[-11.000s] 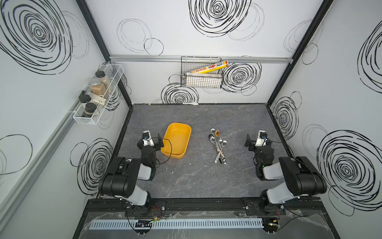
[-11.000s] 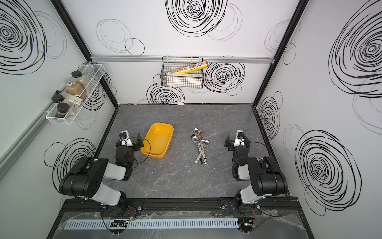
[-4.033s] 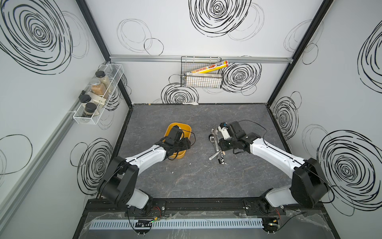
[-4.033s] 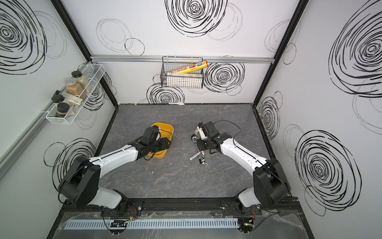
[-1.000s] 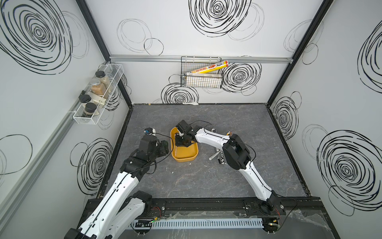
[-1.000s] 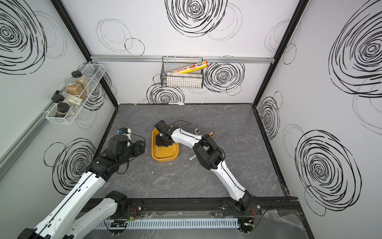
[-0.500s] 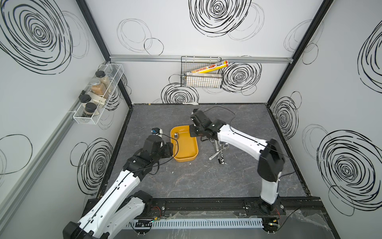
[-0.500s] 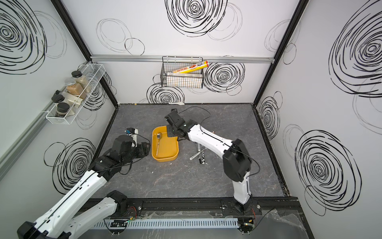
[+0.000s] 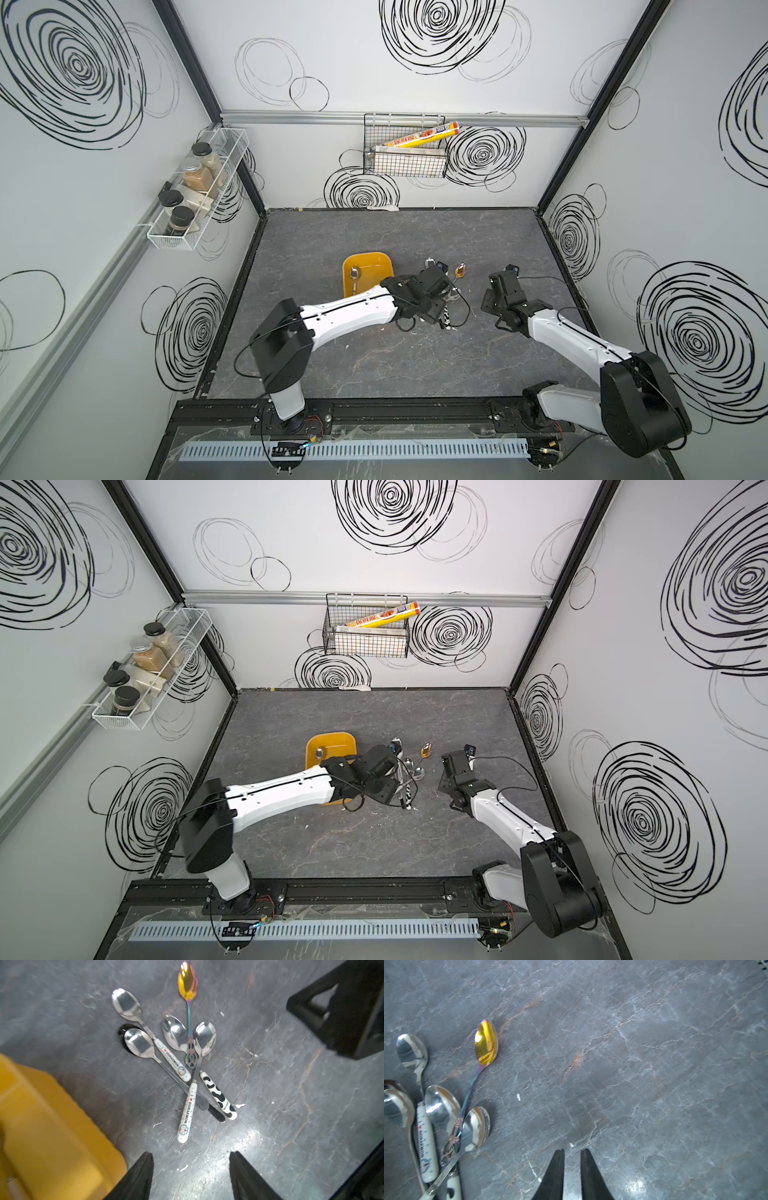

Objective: Put the spoon into the storage box
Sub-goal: Pick up the spoon from the center of the board.

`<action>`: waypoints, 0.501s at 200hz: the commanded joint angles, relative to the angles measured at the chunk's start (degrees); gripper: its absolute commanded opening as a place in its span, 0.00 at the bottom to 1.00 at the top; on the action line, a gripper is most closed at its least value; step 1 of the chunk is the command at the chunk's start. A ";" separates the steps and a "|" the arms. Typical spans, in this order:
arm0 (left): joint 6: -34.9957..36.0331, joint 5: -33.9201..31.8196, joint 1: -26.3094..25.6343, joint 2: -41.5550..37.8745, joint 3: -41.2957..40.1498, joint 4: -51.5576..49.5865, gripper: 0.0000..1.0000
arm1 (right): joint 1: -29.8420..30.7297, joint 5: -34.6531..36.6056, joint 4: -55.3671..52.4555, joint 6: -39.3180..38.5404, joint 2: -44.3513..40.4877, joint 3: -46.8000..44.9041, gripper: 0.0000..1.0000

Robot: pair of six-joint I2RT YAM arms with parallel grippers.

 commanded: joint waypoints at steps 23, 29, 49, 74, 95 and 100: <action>5.48 2.93 2.26 11.08 7.92 -3.25 0.63 | -3.06 -1.09 6.13 -2.36 0.36 -3.59 0.20; 5.73 2.46 2.54 12.21 8.49 -3.06 0.63 | -3.19 -1.80 6.56 -2.47 0.49 -3.98 0.20; 6.53 1.58 3.32 16.40 12.55 -5.02 0.63 | -3.31 -2.75 6.87 -2.69 1.19 -3.78 0.20; 7.57 2.62 3.79 18.94 14.54 -6.21 0.61 | -3.30 -3.52 6.69 -3.15 2.35 -2.97 0.20; 8.31 4.01 3.75 19.03 13.30 -6.38 0.60 | -3.32 -4.01 6.97 -3.14 2.28 -3.30 0.20; 8.64 4.58 3.74 18.95 13.01 -6.49 0.60 | -3.38 -4.13 7.01 -3.11 2.23 -3.33 0.20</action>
